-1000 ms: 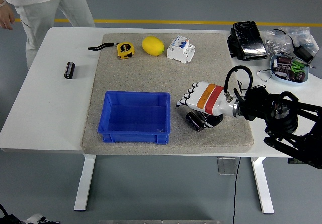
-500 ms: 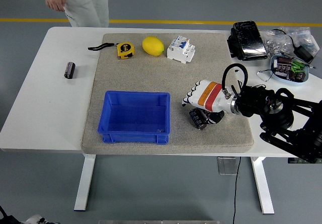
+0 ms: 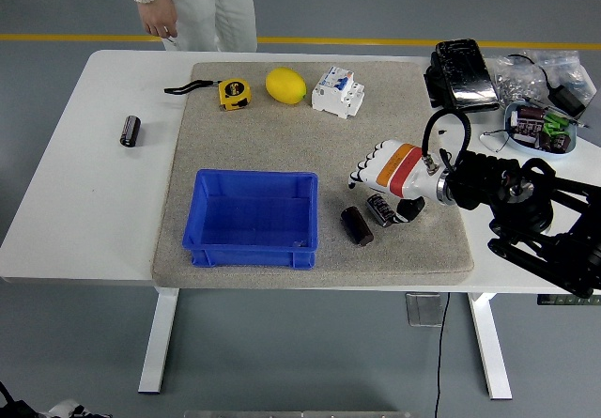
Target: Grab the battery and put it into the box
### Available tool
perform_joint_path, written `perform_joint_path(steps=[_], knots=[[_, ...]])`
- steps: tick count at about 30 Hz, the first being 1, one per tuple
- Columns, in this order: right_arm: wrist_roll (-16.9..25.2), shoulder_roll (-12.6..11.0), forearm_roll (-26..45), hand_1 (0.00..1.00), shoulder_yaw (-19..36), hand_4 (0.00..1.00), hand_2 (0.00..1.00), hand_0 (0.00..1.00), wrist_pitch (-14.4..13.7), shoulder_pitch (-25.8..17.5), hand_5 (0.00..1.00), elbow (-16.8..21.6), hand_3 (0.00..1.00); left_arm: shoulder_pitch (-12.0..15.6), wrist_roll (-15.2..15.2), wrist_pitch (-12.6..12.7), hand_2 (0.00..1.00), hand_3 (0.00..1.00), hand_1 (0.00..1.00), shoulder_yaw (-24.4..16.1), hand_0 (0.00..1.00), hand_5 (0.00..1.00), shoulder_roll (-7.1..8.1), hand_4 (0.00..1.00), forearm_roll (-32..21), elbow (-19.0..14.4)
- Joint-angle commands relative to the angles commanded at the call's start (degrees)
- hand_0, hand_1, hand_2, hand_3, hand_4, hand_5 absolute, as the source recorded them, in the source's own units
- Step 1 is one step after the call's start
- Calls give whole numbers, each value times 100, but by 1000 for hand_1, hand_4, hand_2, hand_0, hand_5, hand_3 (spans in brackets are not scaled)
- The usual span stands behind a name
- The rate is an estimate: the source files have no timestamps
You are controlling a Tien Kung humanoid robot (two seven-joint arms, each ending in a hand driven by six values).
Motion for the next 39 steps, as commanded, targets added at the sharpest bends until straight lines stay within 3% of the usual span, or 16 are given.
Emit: perform_joint_path(steps=[11, 27, 39], knots=[[-45, -69, 122, 682, 64, 998, 720, 682, 136, -57, 157, 55, 765, 1, -9, 34, 752, 621, 708, -26, 740, 531, 23, 639, 15, 23], [-32, 105, 315, 675, -70, 998, 718, 680, 71, -77, 161, -157, 757, -60, -17, 15, 753, 621, 708, 33, 739, 531, 27, 640, -44, 1], [-26, 216, 492, 649, -108, 966, 695, 651, 55, -159, 164, -446, 697, -49, -21, 20, 753, 620, 709, 15, 739, 532, 40, 639, -26, 5]])
